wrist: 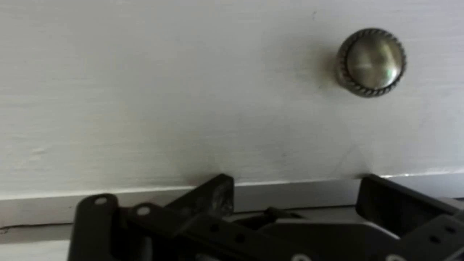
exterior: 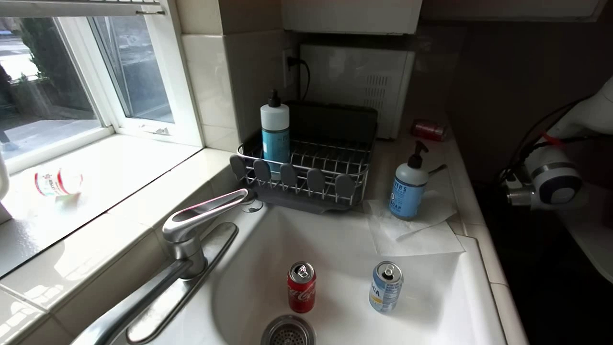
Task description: Close the drawer completely
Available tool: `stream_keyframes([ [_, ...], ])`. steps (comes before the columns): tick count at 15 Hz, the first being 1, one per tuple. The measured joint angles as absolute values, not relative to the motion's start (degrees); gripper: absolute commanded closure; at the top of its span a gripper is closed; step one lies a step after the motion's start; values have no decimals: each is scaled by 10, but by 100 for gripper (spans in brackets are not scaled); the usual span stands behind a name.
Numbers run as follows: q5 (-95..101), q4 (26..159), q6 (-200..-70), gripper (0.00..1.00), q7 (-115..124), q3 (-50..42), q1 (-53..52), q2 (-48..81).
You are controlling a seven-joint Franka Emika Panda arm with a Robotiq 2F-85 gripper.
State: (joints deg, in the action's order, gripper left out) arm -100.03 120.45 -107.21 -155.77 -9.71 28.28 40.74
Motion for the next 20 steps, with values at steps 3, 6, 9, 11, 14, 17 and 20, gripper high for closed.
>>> stream_keyframes([
  [3, -1000, 1199, -1057, 0, -1558, -112, 271, 413],
  [6, -996, 1196, -1059, 0, -1556, -131, 251, 413],
  [9, -991, 1197, -1107, 0, -1555, -155, 213, 399],
  [11, -982, 1205, -1162, 0, -1555, -168, 184, 380],
  [14, -946, 1224, -1265, 0, -1547, -182, 145, 339],
  [17, -885, 1257, -1384, 0, -1519, -191, 116, 279],
  [20, -777, 1306, -1512, 0, -1437, -194, 93, 204],
])
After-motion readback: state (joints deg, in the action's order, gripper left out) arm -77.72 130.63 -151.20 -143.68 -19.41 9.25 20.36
